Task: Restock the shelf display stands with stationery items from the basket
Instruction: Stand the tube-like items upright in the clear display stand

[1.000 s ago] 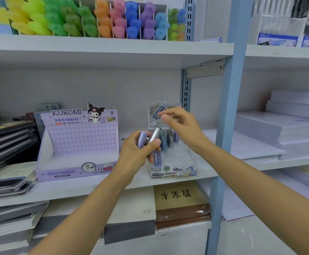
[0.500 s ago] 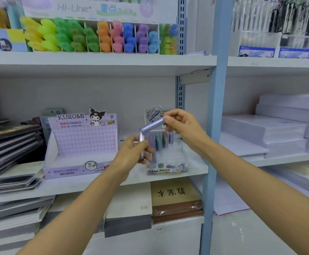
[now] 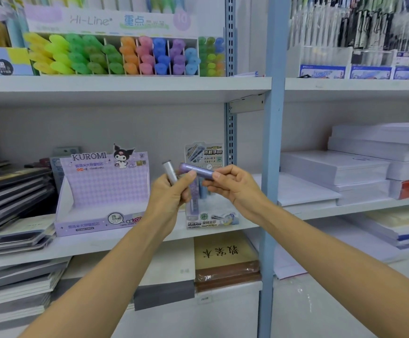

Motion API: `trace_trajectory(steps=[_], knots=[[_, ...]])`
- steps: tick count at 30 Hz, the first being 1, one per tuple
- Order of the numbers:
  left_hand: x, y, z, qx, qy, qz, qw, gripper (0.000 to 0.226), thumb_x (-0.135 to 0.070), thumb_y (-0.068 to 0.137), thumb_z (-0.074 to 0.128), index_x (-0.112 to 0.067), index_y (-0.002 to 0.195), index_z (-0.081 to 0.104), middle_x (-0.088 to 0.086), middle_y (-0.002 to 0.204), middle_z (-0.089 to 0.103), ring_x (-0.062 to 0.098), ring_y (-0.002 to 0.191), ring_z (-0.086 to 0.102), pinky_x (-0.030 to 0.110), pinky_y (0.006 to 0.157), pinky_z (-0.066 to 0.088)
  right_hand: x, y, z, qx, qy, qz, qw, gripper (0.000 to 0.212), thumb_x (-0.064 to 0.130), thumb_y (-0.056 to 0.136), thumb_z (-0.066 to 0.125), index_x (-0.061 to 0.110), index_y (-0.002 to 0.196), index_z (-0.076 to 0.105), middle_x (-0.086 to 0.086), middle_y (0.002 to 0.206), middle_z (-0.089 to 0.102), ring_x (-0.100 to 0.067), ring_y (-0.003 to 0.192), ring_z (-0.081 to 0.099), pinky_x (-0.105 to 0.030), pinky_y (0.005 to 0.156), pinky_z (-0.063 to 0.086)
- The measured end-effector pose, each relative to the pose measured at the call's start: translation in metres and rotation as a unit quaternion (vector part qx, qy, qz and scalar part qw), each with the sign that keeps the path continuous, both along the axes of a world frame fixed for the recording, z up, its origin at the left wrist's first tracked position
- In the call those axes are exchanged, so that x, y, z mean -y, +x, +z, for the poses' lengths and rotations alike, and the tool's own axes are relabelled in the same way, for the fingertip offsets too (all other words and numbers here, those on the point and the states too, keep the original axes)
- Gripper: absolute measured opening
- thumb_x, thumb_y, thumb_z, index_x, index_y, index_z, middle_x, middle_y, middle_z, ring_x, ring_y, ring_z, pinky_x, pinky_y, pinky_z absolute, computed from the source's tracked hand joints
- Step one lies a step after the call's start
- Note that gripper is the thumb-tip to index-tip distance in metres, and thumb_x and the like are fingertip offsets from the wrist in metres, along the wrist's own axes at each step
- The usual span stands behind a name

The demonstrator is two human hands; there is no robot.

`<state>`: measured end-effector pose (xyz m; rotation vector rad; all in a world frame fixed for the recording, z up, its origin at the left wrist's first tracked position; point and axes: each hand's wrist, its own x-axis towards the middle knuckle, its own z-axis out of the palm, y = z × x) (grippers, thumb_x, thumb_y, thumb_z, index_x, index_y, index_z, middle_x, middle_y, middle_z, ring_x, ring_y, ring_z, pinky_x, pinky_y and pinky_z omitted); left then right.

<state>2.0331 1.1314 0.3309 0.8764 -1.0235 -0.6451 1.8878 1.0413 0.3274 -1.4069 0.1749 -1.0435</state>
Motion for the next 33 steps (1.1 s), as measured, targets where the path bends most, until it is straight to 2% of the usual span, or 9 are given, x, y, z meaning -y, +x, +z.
trace_trajectory(steps=[5, 9, 11, 13, 17, 21, 24, 27, 33], knots=[[-0.001, -0.005, 0.001, 0.032, 0.010, 0.059, 0.998, 0.014, -0.021, 0.089, 0.067, -0.014, 0.080, 0.061, -0.010, 0.047, 0.043, 0.006, 0.045, 0.038, 0.018, 0.047, 0.037, -0.005, -0.004, 0.001, -0.082, -0.057, 0.010, 0.995, 0.004, 0.008, 0.092, 0.060, 0.007, 0.095, 0.058, -0.011, 0.096, 0.072, -0.022, 0.088, 0.071, -0.027, 0.080, 0.057], [-0.001, -0.008, 0.002, 0.141, 0.033, 0.082, 0.986, 0.019, -0.019, 0.088, 0.069, -0.012, 0.073, 0.059, -0.013, 0.047, 0.047, 0.000, 0.041, 0.044, 0.011, 0.044, 0.037, -0.003, -0.005, 0.008, -0.126, -0.157, -0.085, 0.976, 0.028, 0.025, 0.096, 0.056, 0.015, 0.122, 0.064, -0.009, 0.110, 0.067, -0.012, 0.095, 0.061, -0.027, 0.086, 0.052], [0.000, -0.012, 0.002, 0.192, 0.040, 0.085, 0.977, 0.019, -0.018, 0.088, 0.069, -0.005, 0.078, 0.060, -0.003, 0.054, 0.048, 0.000, 0.042, 0.041, 0.013, 0.046, 0.037, -0.003, -0.004, 0.014, -0.144, -0.203, -0.101, 0.963, 0.030, 0.028, 0.095, 0.060, 0.024, 0.124, 0.065, 0.001, 0.109, 0.067, -0.010, 0.095, 0.061, -0.024, 0.086, 0.050], [0.001, -0.014, 0.002, 0.222, 0.039, 0.092, 0.970, 0.017, -0.016, 0.089, 0.068, -0.001, 0.085, 0.063, 0.004, 0.062, 0.051, 0.000, 0.045, 0.043, 0.013, 0.048, 0.039, -0.003, -0.002, 0.020, -0.169, -0.240, -0.111, 0.950, 0.024, 0.025, 0.092, 0.064, 0.025, 0.115, 0.070, 0.001, 0.109, 0.065, -0.018, 0.102, 0.061, -0.029, 0.092, 0.048], [0.005, -0.010, 0.001, 0.213, 0.063, 0.085, 0.971, 0.021, -0.026, 0.092, 0.064, -0.006, 0.096, 0.061, -0.003, 0.065, 0.049, 0.004, 0.054, 0.044, 0.020, 0.056, 0.039, 0.006, 0.001, 0.028, -0.152, -0.260, -0.134, 0.944, 0.015, 0.018, 0.093, 0.063, 0.022, 0.105, 0.069, -0.005, 0.107, 0.069, -0.014, 0.095, 0.063, -0.027, 0.083, 0.051], [0.009, -0.001, -0.001, 0.128, 0.095, 0.059, 0.985, 0.012, -0.023, 0.101, 0.046, -0.012, 0.098, 0.050, 0.000, 0.072, 0.051, 0.010, 0.059, 0.043, 0.025, 0.059, 0.039, 0.036, 0.002, 0.036, -0.099, -0.203, -0.241, 0.944, 0.013, 0.013, 0.095, 0.059, 0.012, 0.107, 0.064, -0.010, 0.099, 0.065, -0.017, 0.090, 0.061, -0.027, 0.081, 0.055], [0.009, 0.005, -0.005, 0.130, 0.084, 0.047, 0.987, 0.017, -0.018, 0.103, 0.041, -0.009, 0.107, 0.055, -0.001, 0.074, 0.055, 0.009, 0.061, 0.047, 0.024, 0.059, 0.041, 0.063, 0.003, 0.029, -0.135, -0.180, -0.316, 0.921, 0.016, 0.011, 0.094, 0.059, 0.006, 0.109, 0.063, -0.003, 0.093, 0.062, -0.023, 0.093, 0.061, -0.037, 0.091, 0.053], [0.012, 0.015, -0.010, 0.141, 0.069, 0.039, 0.987, 0.017, -0.018, 0.103, 0.043, -0.012, 0.109, 0.058, -0.002, 0.077, 0.059, 0.005, 0.062, 0.053, 0.021, 0.057, 0.047, 0.081, 0.012, 0.013, -0.194, -0.202, -0.362, 0.889, 0.017, 0.010, 0.093, 0.061, 0.007, 0.109, 0.065, 0.005, 0.088, 0.061, -0.014, 0.087, 0.058, -0.028, 0.086, 0.052], [0.017, 0.024, -0.019, 0.146, 0.062, 0.007, 0.987, 0.020, -0.018, 0.102, 0.046, -0.006, 0.112, 0.057, -0.003, 0.073, 0.063, 0.009, 0.064, 0.056, 0.025, 0.061, 0.049, 0.103, 0.028, -0.008, -0.258, -0.240, -0.378, 0.856, 0.018, 0.007, 0.092, 0.063, 0.004, 0.109, 0.066, -0.011, 0.099, 0.068, -0.014, 0.085, 0.059, -0.023, 0.081, 0.049]])
